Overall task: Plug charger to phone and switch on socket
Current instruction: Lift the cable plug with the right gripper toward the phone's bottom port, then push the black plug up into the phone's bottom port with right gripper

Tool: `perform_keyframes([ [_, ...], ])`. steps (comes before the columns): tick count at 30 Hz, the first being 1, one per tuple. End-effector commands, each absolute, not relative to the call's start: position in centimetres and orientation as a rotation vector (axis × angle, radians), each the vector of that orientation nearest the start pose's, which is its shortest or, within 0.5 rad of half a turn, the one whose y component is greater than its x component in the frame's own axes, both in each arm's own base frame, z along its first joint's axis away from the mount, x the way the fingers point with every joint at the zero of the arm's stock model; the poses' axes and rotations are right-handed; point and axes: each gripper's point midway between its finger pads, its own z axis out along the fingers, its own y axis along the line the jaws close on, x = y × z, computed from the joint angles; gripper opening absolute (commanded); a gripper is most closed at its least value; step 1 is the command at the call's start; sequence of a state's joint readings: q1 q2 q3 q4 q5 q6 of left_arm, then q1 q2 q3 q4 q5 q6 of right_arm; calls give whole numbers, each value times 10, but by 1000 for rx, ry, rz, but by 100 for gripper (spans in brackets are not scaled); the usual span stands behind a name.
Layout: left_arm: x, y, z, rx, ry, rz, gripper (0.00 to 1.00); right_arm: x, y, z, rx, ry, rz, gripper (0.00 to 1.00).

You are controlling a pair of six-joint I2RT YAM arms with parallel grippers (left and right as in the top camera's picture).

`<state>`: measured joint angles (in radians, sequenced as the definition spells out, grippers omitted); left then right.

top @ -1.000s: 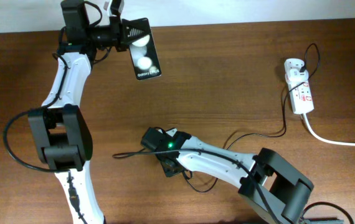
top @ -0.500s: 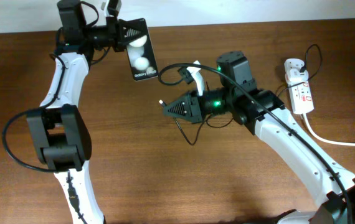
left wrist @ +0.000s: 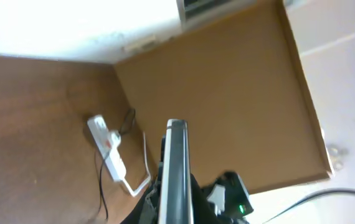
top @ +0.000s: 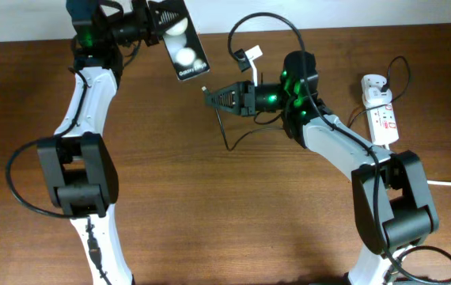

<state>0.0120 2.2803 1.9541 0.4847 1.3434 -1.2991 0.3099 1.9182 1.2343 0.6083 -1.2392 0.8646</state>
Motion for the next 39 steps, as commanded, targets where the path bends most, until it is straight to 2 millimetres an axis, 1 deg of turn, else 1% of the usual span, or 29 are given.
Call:
perform_keyframes([
  [1, 568, -162, 339, 62, 1805, -1885, 0, 406, 295, 256, -489, 1887, 1845, 4],
  [2, 568, -163, 349, 53, 1767, -1895, 0, 412, 295, 257, -432, 1894, 1846, 4],
  [3, 568, -162, 353, 44, 1755, -1905, 0, 415, 294, 260, -398, 1893, 1849, 4],
  [4, 567, -162, 355, 46, 1746, -1908, 0, 419, 293, 267, -357, 1871, 1857, 4],
  [6, 567, -162, 355, 30, 1752, -1921, 0, 423, 292, 282, -331, 1812, 1865, 4],
  [7, 567, -162, 355, 31, 1752, -1922, 0, 424, 291, 284, -328, 1801, 1864, 4],
  [10, 566, -163, 355, 39, 1757, -1923, 0, 428, 289, 284, -309, 1795, 1853, 4],
  [16, 556, -168, 350, 101, 1800, -1942, 0, 428, 289, 285, -307, 1795, 1852, 4],
  [20, 551, -186, 350, 130, 1808, -1964, 0, 428, 289, 285, -308, 1795, 1853, 4],
  [21, 550, -187, 350, 132, 1809, -1966, 0, 428, 289, 284, -308, 1795, 1853, 4],
  [27, 549, -188, 350, 138, 1813, -1968, 0, 428, 289, 285, -307, 1795, 1853, 4],
  [32, 537, -192, 345, 217, 1862, -1986, 0, 428, 289, 284, -307, 1796, 1853, 4],
  [35, 532, -199, 343, 250, 1878, -1997, 0, 428, 289, 284, -307, 1796, 1853, 4],
  [39, 523, -215, 342, 297, 1895, -2020, 0, 428, 290, 284, -308, 1796, 1854, 4],
])
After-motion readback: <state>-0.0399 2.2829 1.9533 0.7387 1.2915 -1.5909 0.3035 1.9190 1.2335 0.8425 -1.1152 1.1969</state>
